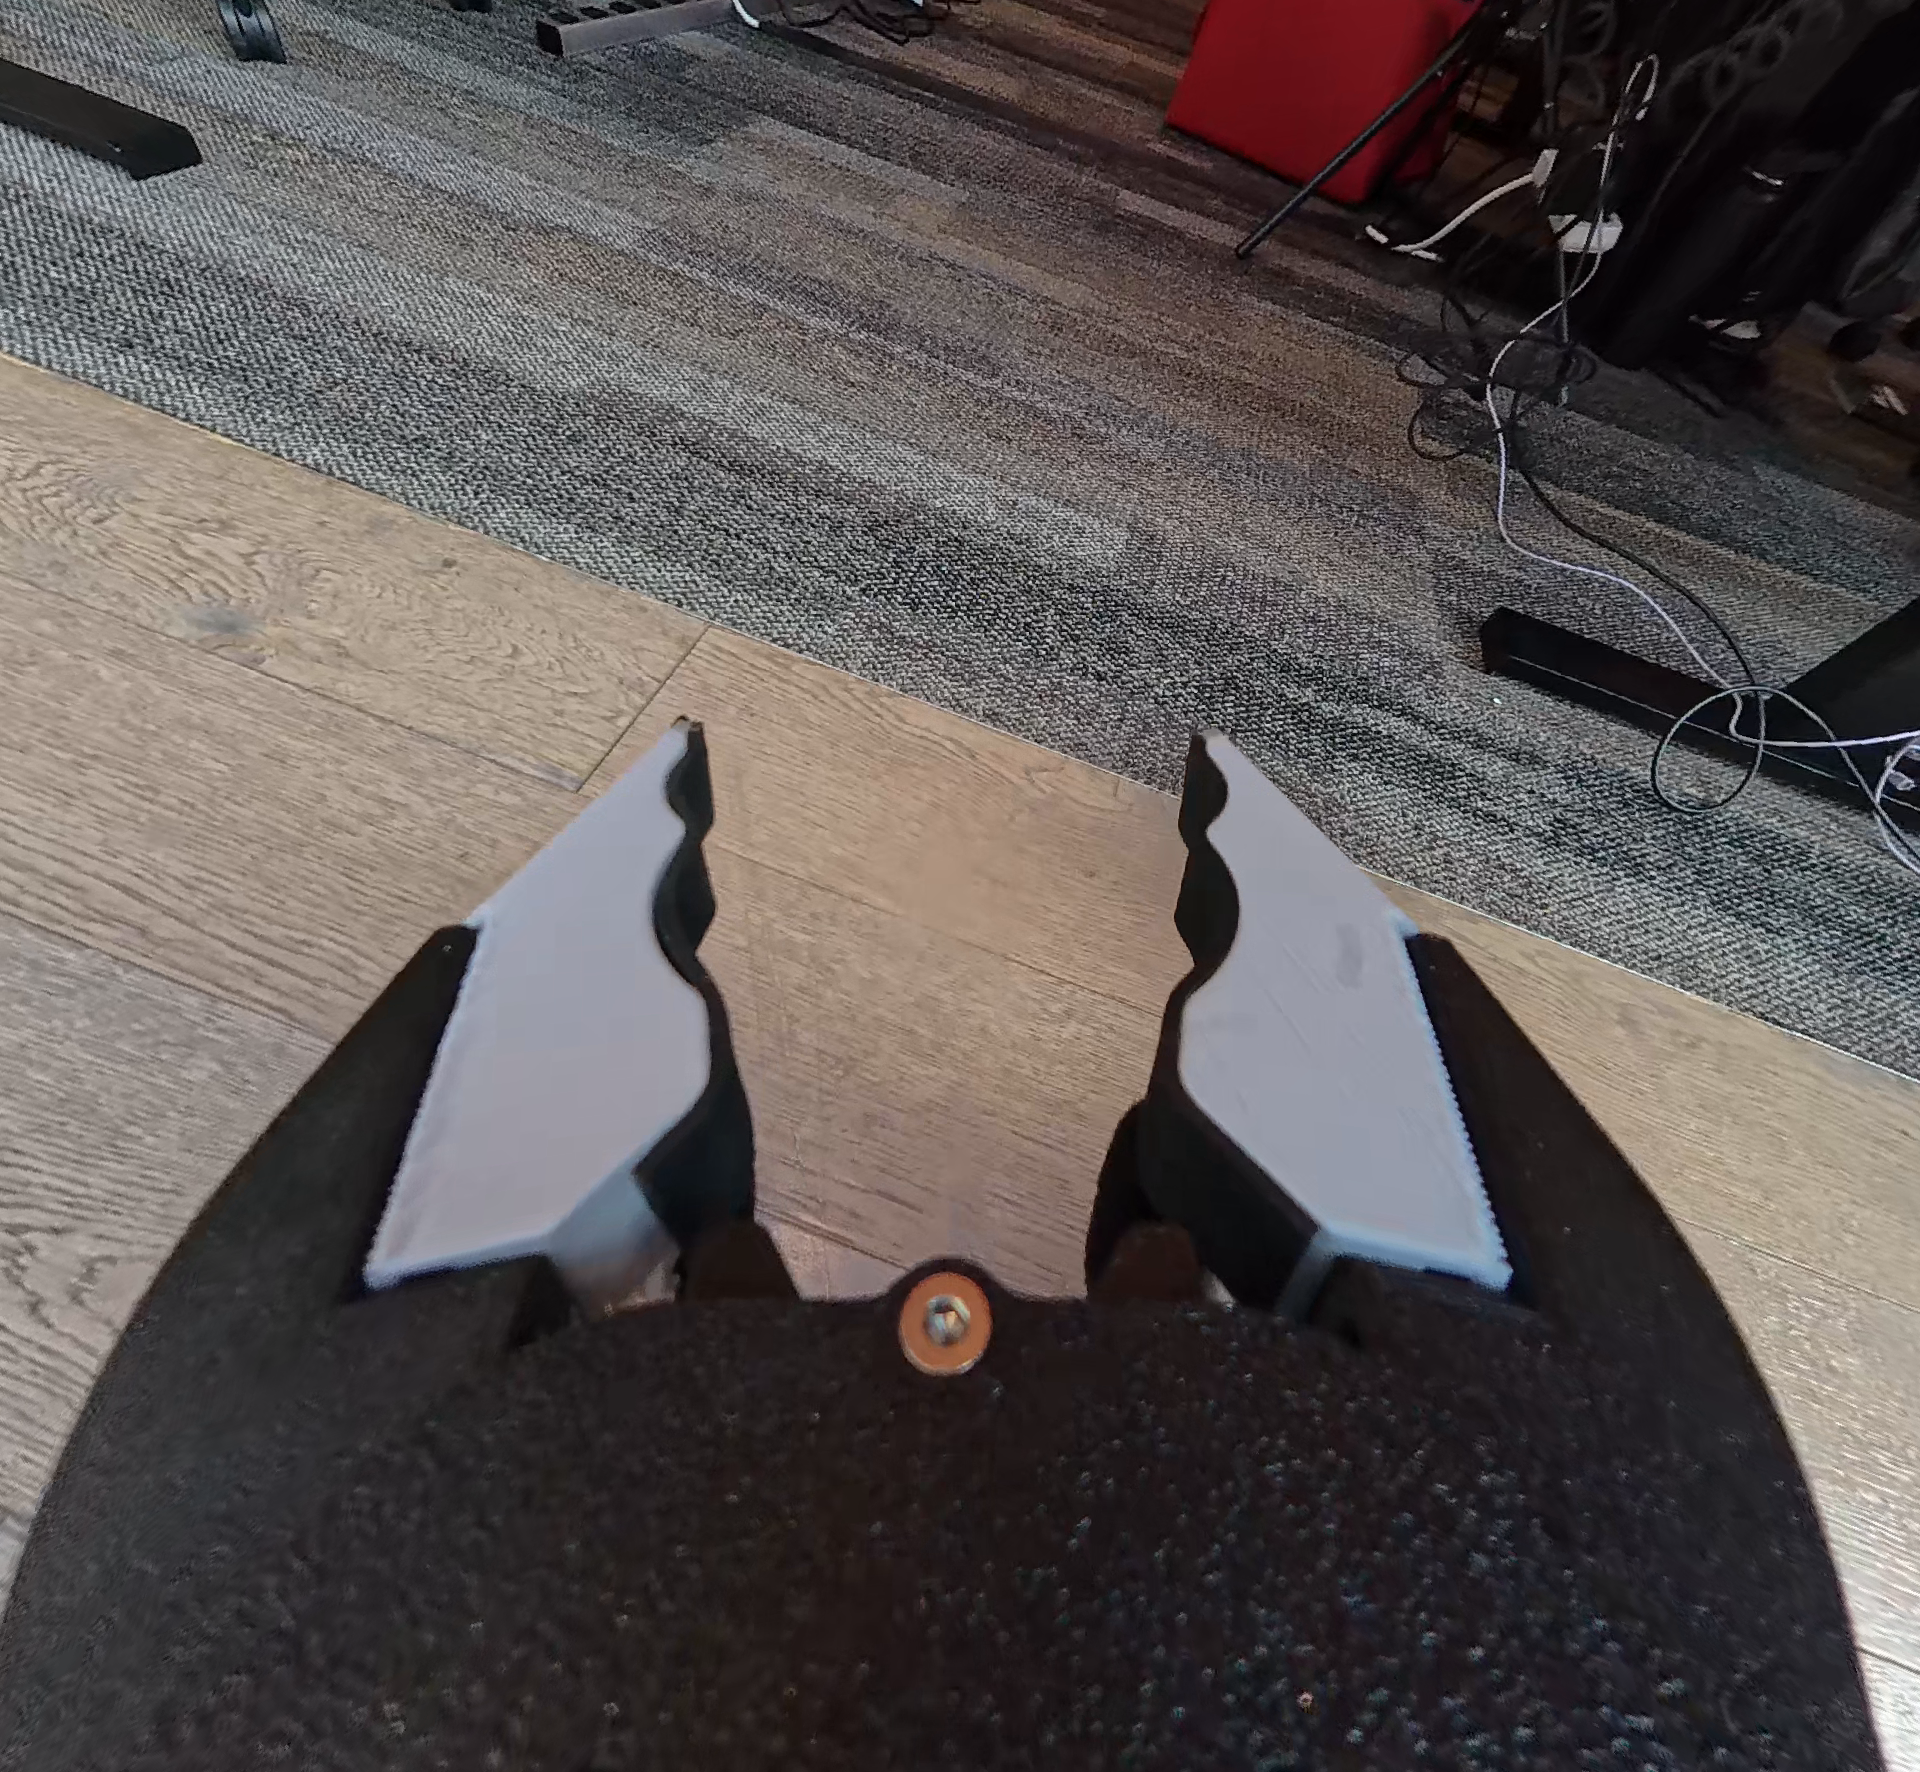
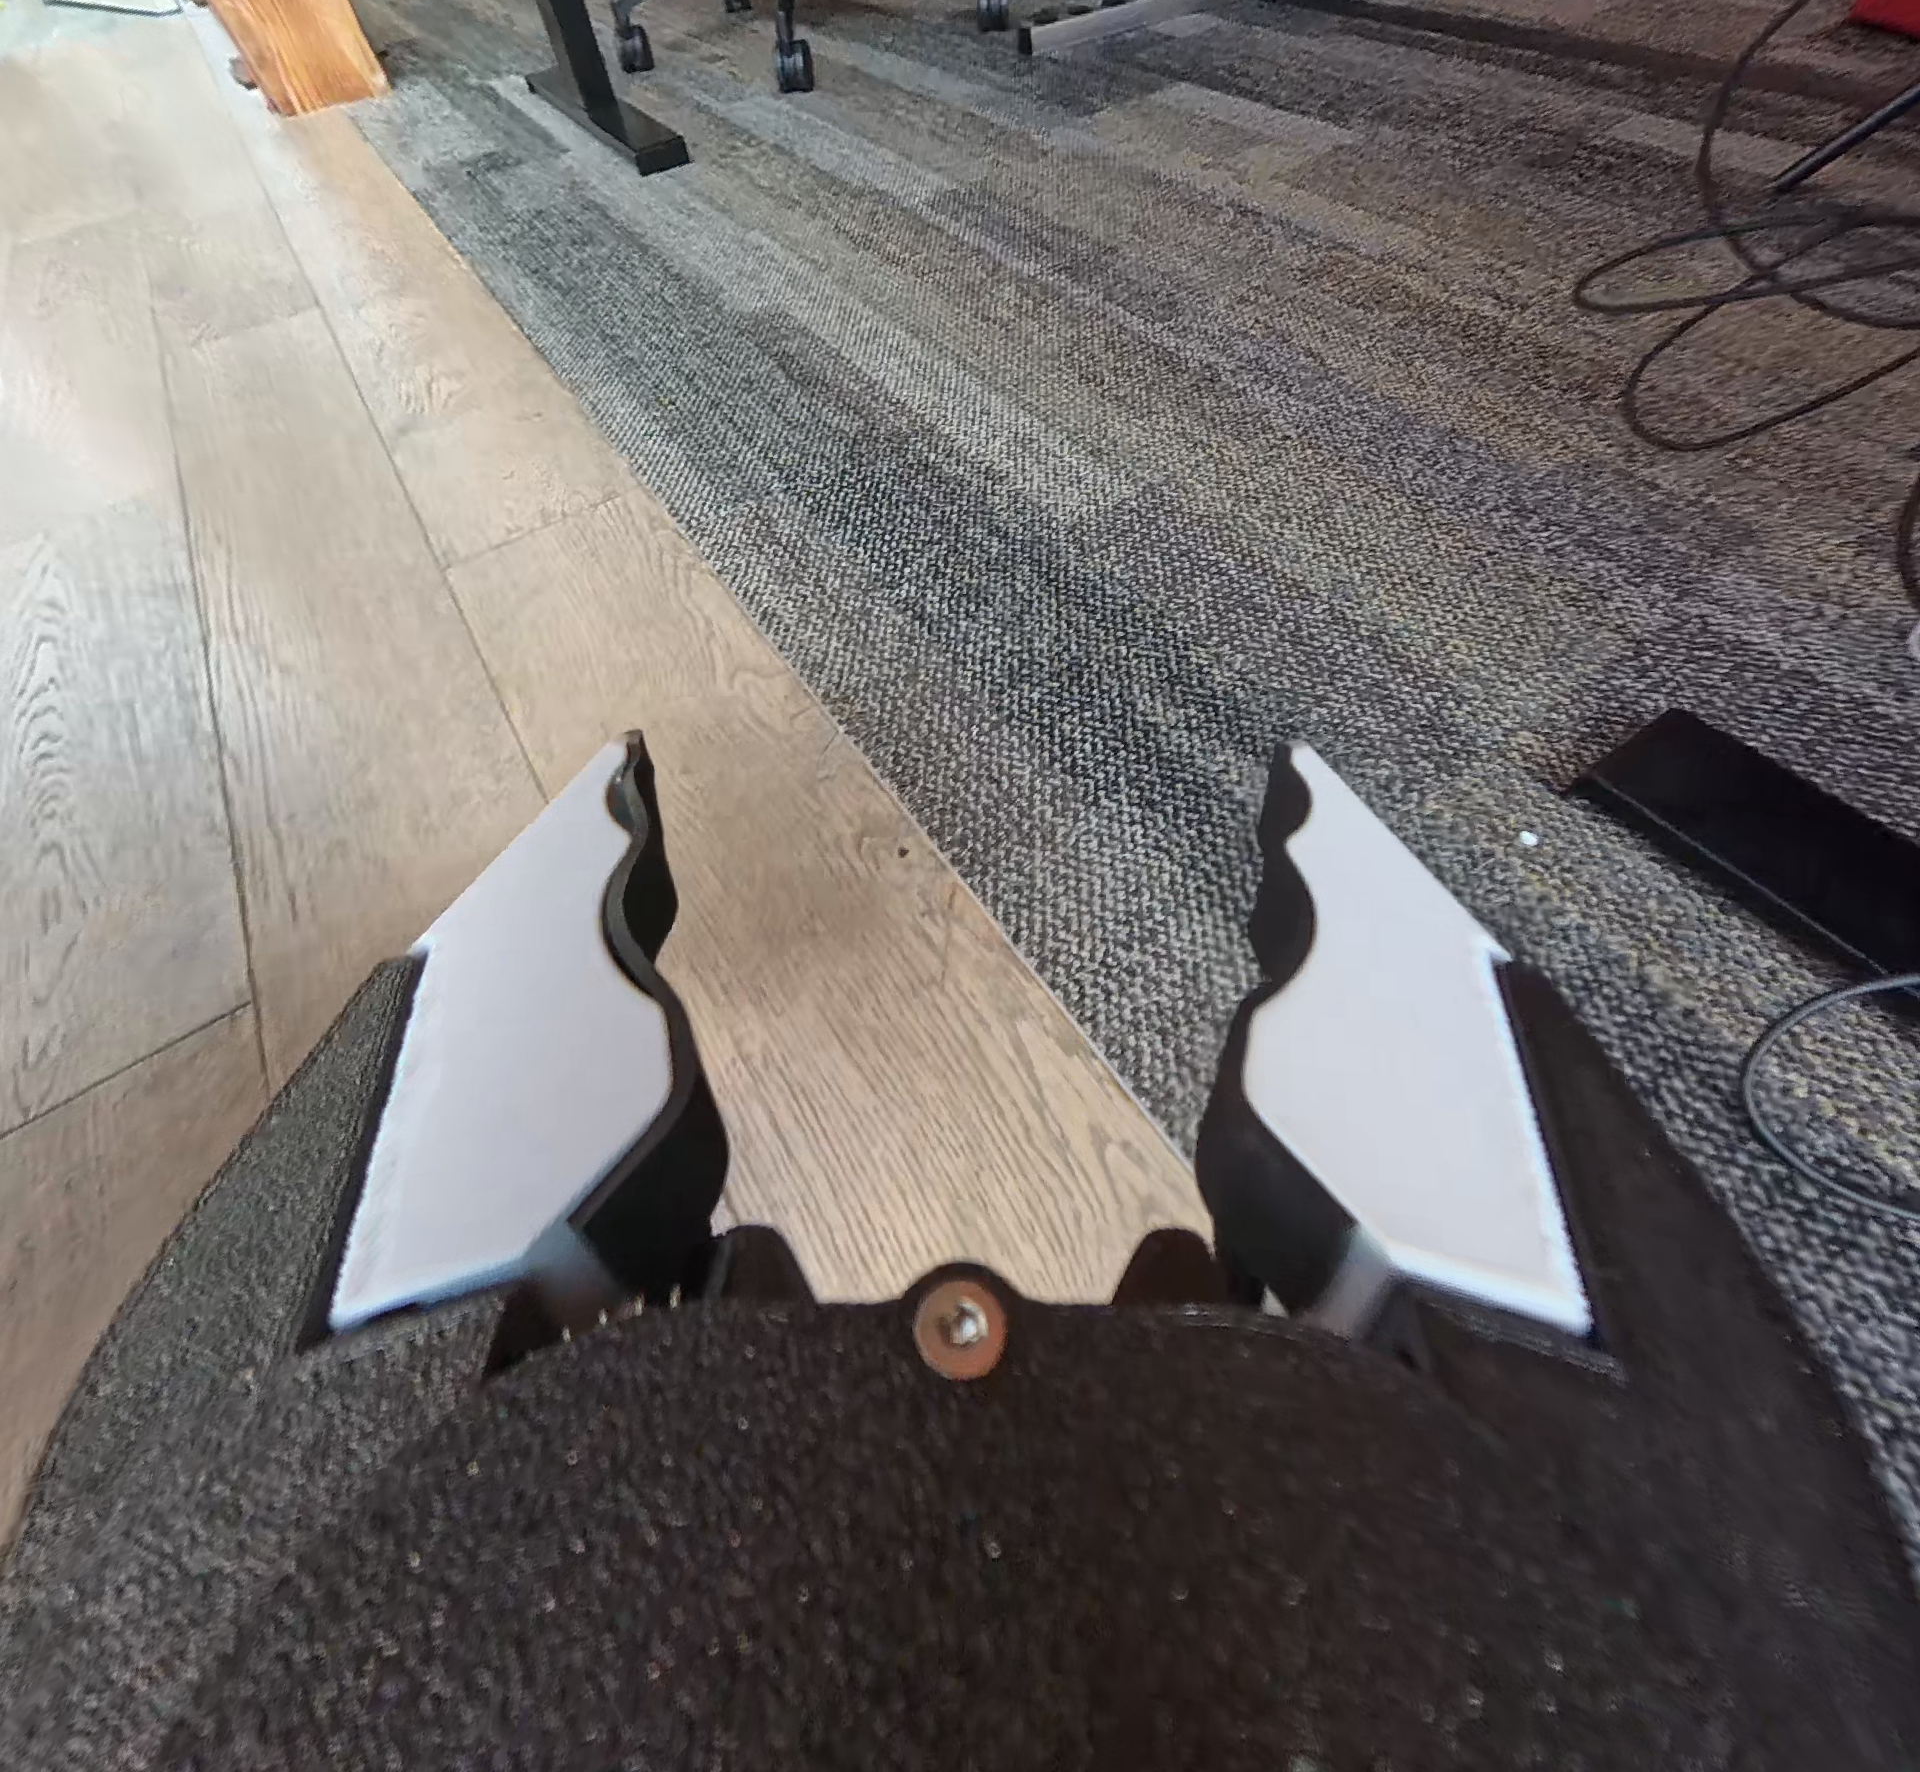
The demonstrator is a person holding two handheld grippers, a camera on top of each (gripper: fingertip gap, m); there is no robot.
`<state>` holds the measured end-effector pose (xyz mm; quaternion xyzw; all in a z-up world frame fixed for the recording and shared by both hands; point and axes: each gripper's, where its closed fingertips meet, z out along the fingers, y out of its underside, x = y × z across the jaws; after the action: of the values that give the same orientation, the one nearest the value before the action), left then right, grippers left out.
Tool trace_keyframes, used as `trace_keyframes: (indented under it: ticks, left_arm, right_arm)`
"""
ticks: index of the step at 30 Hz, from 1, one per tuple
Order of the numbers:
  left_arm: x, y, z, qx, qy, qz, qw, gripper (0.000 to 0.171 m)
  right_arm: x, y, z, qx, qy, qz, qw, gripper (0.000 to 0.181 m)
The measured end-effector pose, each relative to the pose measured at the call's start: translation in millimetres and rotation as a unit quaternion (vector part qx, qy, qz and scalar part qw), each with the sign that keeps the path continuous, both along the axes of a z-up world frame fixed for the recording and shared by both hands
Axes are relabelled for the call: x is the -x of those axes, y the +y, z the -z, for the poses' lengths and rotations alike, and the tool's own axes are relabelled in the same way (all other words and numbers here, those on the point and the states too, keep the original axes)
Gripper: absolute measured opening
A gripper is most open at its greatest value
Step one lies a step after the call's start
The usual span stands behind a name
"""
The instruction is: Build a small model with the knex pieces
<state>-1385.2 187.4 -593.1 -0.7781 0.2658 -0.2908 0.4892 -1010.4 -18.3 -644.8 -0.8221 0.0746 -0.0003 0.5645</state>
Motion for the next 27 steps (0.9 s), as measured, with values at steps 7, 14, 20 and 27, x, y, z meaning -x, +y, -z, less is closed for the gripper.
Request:
trace_keyframes:
  ticks: [7,14,20,27]
  left_arm:
    - [-27.1,57.2,-3.8,-0.039,-0.031,-0.027,0.998,0.087]
    - [-68.8,127.7,-102.8,0.004,-0.079,-0.053,0.995,0.083]
    - [-119.9,215.7,-215.8,0.009,-0.03,0.023,0.999,0.084]
    - [-261.2,372.7,-294.5,0.008,-0.02,0.04,0.999,0.087]
  right_arm:
    - [-39.5,68.9,-53.5,-0.024,-0.001,0.059,0.998,0.116]
    - [-45.0,186.4,-149.2,0.002,0.01,0.066,0.998,0.123]
    - [-77.8,305.6,-248.2,0.022,0.014,0.022,0.999,0.126]
    - [-183.7,430.9,-280.0,0.021,0.064,0.099,0.993,0.125]
